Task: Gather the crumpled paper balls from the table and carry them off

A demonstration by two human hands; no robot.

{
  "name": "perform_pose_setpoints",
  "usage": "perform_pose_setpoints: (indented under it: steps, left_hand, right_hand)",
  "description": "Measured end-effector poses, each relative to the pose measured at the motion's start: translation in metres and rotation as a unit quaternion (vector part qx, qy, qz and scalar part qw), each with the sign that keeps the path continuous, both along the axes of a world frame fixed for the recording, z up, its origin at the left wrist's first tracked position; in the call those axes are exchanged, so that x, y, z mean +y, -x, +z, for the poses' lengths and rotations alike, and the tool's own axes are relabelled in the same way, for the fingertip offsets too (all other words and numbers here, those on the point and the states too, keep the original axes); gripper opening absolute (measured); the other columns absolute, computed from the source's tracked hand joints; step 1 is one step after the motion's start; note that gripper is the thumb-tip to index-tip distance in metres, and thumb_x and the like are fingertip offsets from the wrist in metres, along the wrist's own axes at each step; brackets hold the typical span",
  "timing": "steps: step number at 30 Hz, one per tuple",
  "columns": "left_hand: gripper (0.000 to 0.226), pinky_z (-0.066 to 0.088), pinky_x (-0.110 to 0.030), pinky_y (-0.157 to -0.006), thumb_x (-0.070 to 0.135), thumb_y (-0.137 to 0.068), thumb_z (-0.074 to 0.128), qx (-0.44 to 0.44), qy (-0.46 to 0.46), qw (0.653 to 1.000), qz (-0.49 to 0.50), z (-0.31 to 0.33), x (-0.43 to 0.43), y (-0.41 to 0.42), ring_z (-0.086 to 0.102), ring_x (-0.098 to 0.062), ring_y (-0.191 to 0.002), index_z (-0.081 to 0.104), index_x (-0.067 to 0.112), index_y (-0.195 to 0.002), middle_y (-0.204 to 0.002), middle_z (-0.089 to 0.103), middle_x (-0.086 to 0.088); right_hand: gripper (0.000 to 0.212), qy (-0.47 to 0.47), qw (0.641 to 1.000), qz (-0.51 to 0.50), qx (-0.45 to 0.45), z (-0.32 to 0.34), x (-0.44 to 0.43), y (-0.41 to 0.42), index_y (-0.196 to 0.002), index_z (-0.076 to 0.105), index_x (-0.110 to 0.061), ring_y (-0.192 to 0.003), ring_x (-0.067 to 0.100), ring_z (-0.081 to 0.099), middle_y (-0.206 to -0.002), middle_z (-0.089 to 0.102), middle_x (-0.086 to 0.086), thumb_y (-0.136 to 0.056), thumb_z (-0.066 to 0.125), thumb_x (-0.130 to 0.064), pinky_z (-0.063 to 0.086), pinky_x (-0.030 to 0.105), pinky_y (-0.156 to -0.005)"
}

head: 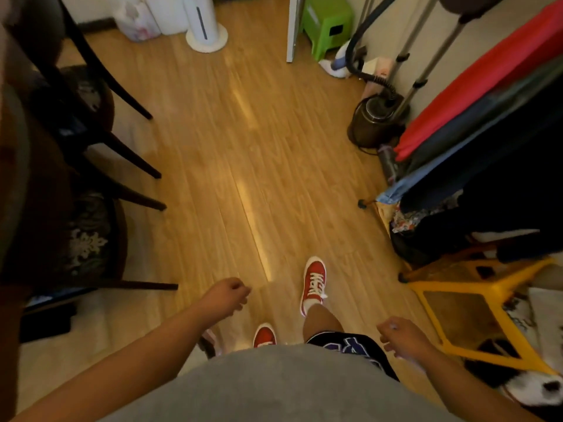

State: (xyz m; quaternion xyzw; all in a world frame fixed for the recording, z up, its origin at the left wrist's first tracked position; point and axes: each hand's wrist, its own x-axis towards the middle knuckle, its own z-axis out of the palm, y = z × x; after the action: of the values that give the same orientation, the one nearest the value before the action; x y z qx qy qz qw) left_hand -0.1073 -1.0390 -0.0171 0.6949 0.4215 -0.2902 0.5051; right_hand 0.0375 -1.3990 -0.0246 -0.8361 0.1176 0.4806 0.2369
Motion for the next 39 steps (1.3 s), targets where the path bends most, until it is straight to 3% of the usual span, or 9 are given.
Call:
perform_pose_setpoints:
  steps: [6,8,11,17,22,26,29,34,39]
  left_hand:
    - [0.028,0.051,-0.034,-0.071,0.035,-0.097,0.051,-0.016,0.004,0.999,0.051,0.006,0.024,-0.117,0.065,-0.02,-0.083,0.063,0.01,-0.1,-0.098,0.069,-0.008]
    - [0.027,0.052,-0.035,-0.073,0.036,-0.096,0.05,-0.007,-0.005,0.998,0.065,0.009,0.035,-0.136,0.066,-0.02,-0.086,0.063,0.012,-0.099,-0.097,0.069,-0.007]
    - [0.026,0.052,-0.035,-0.073,0.036,-0.096,0.05,0.01,-0.022,0.995,0.097,0.012,0.055,-0.145,0.066,-0.021,-0.086,0.063,0.013,-0.097,-0.094,0.069,-0.006]
    - [0.023,0.05,-0.028,-0.062,0.035,-0.095,0.052,0.078,-0.022,0.978,0.193,0.002,0.102,-0.129,0.066,-0.019,-0.081,0.062,0.014,-0.095,-0.09,0.069,-0.006]
    - [0.025,0.04,-0.023,-0.053,0.027,-0.095,0.055,0.101,-0.004,0.958,0.268,-0.021,0.157,-0.128,0.056,-0.022,-0.063,0.06,0.004,-0.087,-0.081,0.066,-0.013]
    - [0.023,0.038,-0.021,-0.05,0.026,-0.095,0.056,0.109,-0.006,0.951,0.29,-0.029,0.22,-0.148,0.056,-0.021,-0.061,0.06,0.006,-0.084,-0.08,0.066,-0.013]
    - [0.024,0.044,-0.025,-0.061,0.028,-0.096,0.054,0.112,-0.004,0.958,0.262,-0.026,0.271,-0.174,0.06,-0.022,-0.07,0.061,0.005,-0.093,-0.088,0.069,-0.014]
    - [0.026,0.045,-0.029,-0.07,0.029,-0.096,0.053,0.082,-0.024,0.968,0.237,-0.013,0.355,-0.244,0.06,-0.024,-0.079,0.063,0.005,-0.097,-0.095,0.07,-0.016]
    - [0.024,0.048,-0.028,-0.067,0.035,-0.095,0.052,0.02,-0.023,0.973,0.229,-0.002,0.426,-0.334,0.062,-0.019,-0.078,0.063,0.013,-0.092,-0.092,0.069,-0.009]
  right_hand:
    - [0.02,0.022,0.998,0.056,0.003,-0.018,0.027,-0.125,-0.077,0.055,-0.004,-0.068,0.024,0.052,-0.075,0.056,0.017,-0.093,0.054,-0.016,0.034,0.029,-0.061]
    - [0.019,0.028,0.996,0.082,0.012,-0.018,0.049,-0.167,-0.079,0.055,-0.002,-0.066,0.025,0.053,-0.076,0.057,0.017,-0.093,0.053,-0.014,0.036,0.027,-0.058]
    - [0.02,0.025,0.989,0.145,0.009,-0.017,0.094,-0.225,-0.077,0.057,-0.004,-0.056,0.02,0.053,-0.074,0.059,0.014,-0.093,0.055,-0.016,0.037,0.023,-0.048]
    - [0.02,-0.012,0.965,0.262,-0.014,-0.028,0.227,-0.319,-0.071,0.062,-0.013,-0.057,0.015,0.059,-0.069,0.063,0.005,-0.088,0.057,-0.023,0.04,0.022,-0.049]
    - [0.019,-0.058,0.943,0.328,-0.026,-0.032,0.353,-0.363,-0.08,0.065,-0.01,-0.064,0.018,0.062,-0.075,0.066,0.008,-0.09,0.058,-0.025,0.043,0.026,-0.055]
    - [0.018,-0.067,0.94,0.333,-0.024,-0.019,0.44,-0.387,-0.088,0.066,-0.008,-0.069,0.015,0.062,-0.085,0.068,0.01,-0.093,0.057,-0.023,0.042,0.019,-0.051]
    - [0.017,-0.059,0.945,0.321,-0.028,-0.006,0.483,-0.409,-0.091,0.065,-0.009,-0.07,0.013,0.061,-0.087,0.067,0.008,-0.094,0.056,-0.023,0.041,0.017,-0.05]
    - [0.02,-0.018,0.952,0.304,-0.031,0.003,0.521,-0.457,-0.092,0.065,-0.009,-0.072,0.022,0.065,-0.089,0.069,0.012,-0.094,0.054,-0.026,0.048,0.029,-0.058]
    - [0.021,0.015,0.963,0.269,-0.023,-0.007,0.548,-0.518,-0.09,0.063,-0.002,-0.062,0.022,0.058,-0.085,0.068,0.017,-0.093,0.055,-0.021,0.042,0.028,-0.053]
